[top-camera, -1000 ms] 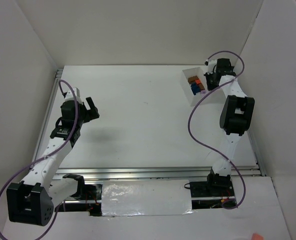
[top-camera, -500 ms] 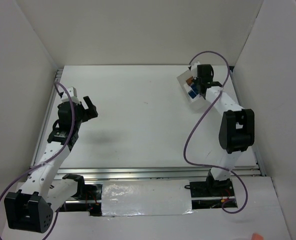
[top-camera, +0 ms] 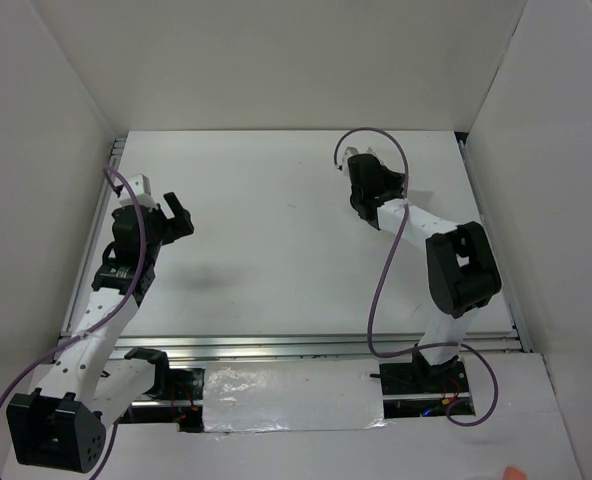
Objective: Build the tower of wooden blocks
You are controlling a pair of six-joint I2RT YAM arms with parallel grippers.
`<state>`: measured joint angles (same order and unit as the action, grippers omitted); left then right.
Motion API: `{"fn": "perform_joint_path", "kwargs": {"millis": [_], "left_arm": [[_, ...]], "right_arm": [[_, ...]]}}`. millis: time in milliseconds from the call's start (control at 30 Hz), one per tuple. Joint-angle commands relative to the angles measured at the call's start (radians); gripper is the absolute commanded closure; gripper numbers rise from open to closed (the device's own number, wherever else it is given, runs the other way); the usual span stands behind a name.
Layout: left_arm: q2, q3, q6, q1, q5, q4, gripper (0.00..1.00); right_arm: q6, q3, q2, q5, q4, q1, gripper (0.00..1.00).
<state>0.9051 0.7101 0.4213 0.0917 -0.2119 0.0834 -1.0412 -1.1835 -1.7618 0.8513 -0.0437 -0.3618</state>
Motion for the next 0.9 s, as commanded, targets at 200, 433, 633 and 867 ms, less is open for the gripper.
{"fn": "perform_joint_path", "kwargs": {"millis": [200, 433, 633, 867], "left_arm": [[0.008, -0.009, -0.004, -0.007, 0.009, -0.042, 0.01], [0.002, -0.031, -0.010, -0.007, 0.048, -0.068, 0.01], [0.005, -0.044, -0.006, -0.007, 0.062, -0.073, 0.01], [0.003, -0.066, -0.021, -0.006, 0.144, -0.131, 0.01]], "right_arm": [[-0.508, 0.088, -0.030, 0.311, -0.539, -0.104, 1.00], [-0.496, 0.093, -0.076, 0.362, -0.364, -0.173, 0.99], [-0.464, 0.127, -0.090, 0.351, -0.233, -0.233, 0.99], [-0.582, 0.160, -0.088, 0.405, -0.171, -0.275, 1.00]]}}
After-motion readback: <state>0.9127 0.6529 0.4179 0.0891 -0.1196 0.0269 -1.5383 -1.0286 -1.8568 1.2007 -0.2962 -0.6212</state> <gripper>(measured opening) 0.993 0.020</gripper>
